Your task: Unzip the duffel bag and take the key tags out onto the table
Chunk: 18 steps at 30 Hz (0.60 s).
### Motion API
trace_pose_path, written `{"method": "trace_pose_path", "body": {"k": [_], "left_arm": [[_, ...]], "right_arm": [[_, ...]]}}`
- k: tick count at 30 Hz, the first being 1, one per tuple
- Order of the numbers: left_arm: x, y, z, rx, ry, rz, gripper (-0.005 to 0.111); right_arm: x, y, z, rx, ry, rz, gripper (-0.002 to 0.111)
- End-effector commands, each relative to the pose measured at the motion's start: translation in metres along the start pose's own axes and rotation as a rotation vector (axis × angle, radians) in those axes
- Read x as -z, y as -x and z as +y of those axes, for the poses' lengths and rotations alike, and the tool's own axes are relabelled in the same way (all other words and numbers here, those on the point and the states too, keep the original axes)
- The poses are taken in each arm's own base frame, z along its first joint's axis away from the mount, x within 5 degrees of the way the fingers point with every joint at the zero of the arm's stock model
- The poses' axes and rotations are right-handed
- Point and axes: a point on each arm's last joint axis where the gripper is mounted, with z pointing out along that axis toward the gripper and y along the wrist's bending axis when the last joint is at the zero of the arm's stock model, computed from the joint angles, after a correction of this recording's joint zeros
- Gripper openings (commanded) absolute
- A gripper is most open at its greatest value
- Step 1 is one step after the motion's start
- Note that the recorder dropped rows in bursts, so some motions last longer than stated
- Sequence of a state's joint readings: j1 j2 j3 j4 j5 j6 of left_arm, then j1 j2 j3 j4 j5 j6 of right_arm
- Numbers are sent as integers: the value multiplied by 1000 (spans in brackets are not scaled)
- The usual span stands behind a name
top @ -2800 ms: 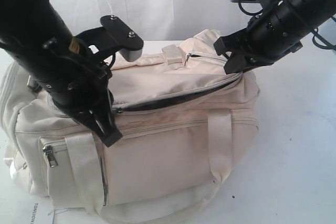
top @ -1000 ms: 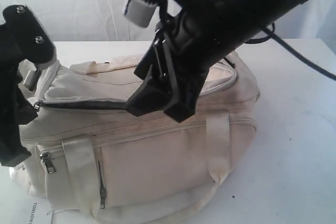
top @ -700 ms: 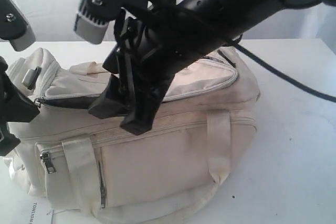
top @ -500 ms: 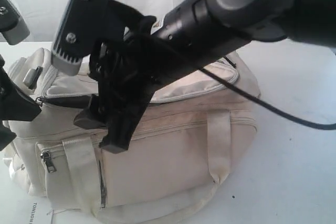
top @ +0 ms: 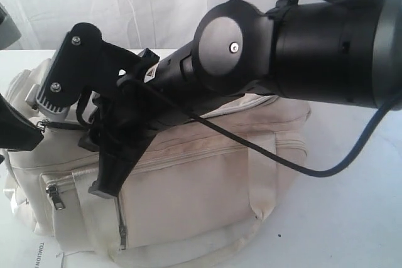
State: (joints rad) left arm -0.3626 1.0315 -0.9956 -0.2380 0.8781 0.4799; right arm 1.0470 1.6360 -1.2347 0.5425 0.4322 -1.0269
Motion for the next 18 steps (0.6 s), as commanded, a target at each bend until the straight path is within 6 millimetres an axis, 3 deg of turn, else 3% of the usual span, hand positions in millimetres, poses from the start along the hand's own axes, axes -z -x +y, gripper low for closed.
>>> {"method": "trace_pose_path", "body": {"k": [1, 3, 18], "left_arm": [[0, -4, -5, 1, -44, 27, 0], [0, -4, -3, 4, -29, 27, 0], [-2, -3, 11, 35, 108, 28, 0]], "right_arm": [[-1, -1, 1, -36, -1, 1, 12], [-1, -1, 1, -49, 4, 4, 0], [1, -16, 6, -130, 50, 172, 0]]}}
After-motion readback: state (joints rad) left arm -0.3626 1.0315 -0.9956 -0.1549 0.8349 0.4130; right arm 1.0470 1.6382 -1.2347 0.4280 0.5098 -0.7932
